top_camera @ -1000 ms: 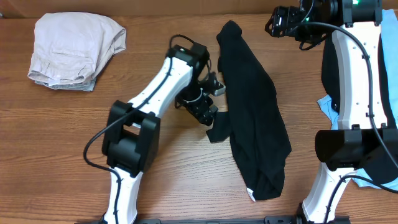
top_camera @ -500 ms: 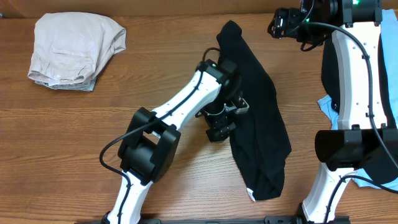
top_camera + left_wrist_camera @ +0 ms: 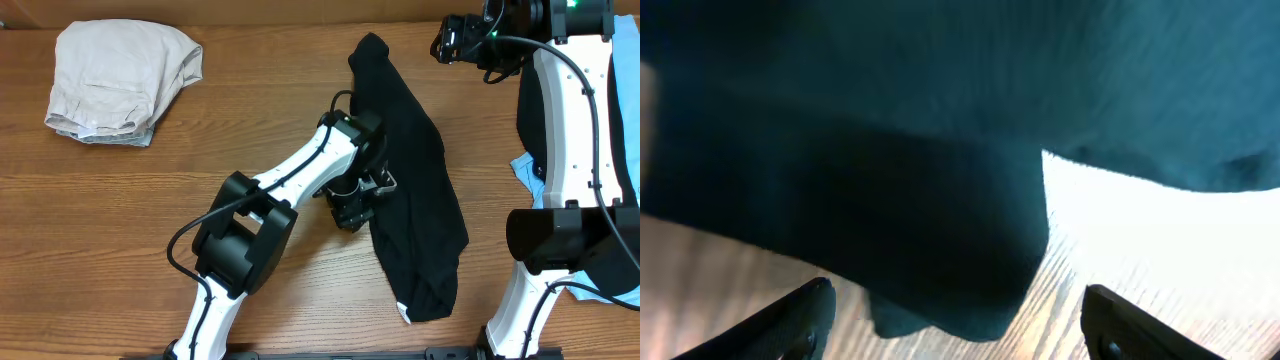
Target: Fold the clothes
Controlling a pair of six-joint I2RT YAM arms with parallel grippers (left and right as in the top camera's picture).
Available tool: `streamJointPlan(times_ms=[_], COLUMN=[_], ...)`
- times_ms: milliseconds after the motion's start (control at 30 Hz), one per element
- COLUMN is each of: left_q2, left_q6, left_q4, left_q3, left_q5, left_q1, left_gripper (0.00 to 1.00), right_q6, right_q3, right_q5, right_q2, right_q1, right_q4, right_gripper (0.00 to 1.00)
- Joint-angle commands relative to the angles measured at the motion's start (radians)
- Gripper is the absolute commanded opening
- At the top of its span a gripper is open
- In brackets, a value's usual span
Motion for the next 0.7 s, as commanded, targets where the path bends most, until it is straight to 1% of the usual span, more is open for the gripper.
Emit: streamJointPlan(times_ms=[0,133,167,233,333,367,400,433,467,500,567,600,667], left_q2=[0.011,0.011,0.01,0.01,0.01,0.01,0.01,0.01,0.01,0.01,0.01,0.01,0.01], left_q6=[0.013,-0.007,-0.009,-0.01,-0.036,-0.044,-0.06,-0.076,-0.092,-0.148,-0.218,-0.257,-0.278], left_q4=[0.027,0.063,0.067,0.067,0.062,0.057,0.054,0.048,0.042,0.028,-0.012,-0.073,-0.143], left_q3=[-0.019,-0.04,-0.046,-0.053,-0.053,-0.053,-0.053,-0.053,-0.052,-0.045,-0.011,0.053,0.145], left_q5=[-0.002,-0.003,-0.006,-0.01,-0.01,-0.01,-0.011,-0.011,-0.014,-0.05,-0.134,-0.209,-0.251], left_q1=[0.005,0.0,-0.002,-0.003,-0.003,-0.005,-0.006,-0.008,-0.008,-0.005,0.006,0.024,0.051], left_gripper=[0.8,0.79,0.78,0.69,0.53,0.43,0.38,0.21,0.06,0.04,0.04,0.04,0.04], right_q6=[-0.004,-0.004,-0.004,-0.004,-0.004,-0.004,-0.004,-0.004,-0.004,-0.004,-0.004,-0.004,-0.004], right_q3=[0.02,0.02,0.02,0.02,0.02,0.02,0.02,0.02,0.02,0.02,0.02,0.02,0.02], right_q5=[0.01,0.01,0.01,0.01,0.01,0.01,0.01,0.01,0.01,0.01,0.01,0.01,0.009], right_q2=[-0.014,-0.014,-0.014,-0.014,-0.014,-0.014,-0.014,-0.014,-0.014,-0.014,-0.014,-0.014,-0.014], right_q1=[-0.002,-0.002,-0.002,-0.002,-0.002,-0.002,-0.002,-0.002,-0.002,-0.002,-0.002,-0.002,-0.002], right_q4=[0.002,0.002,0.002,0.003,0.002,0.002,0.002,0.002,0.002,0.002,0.002,0.002,-0.006], right_gripper=[0.91,0.91,0.91,0.91,0.91,0.91,0.91,0.91,0.91,0.91,0.91,0.91,0.91])
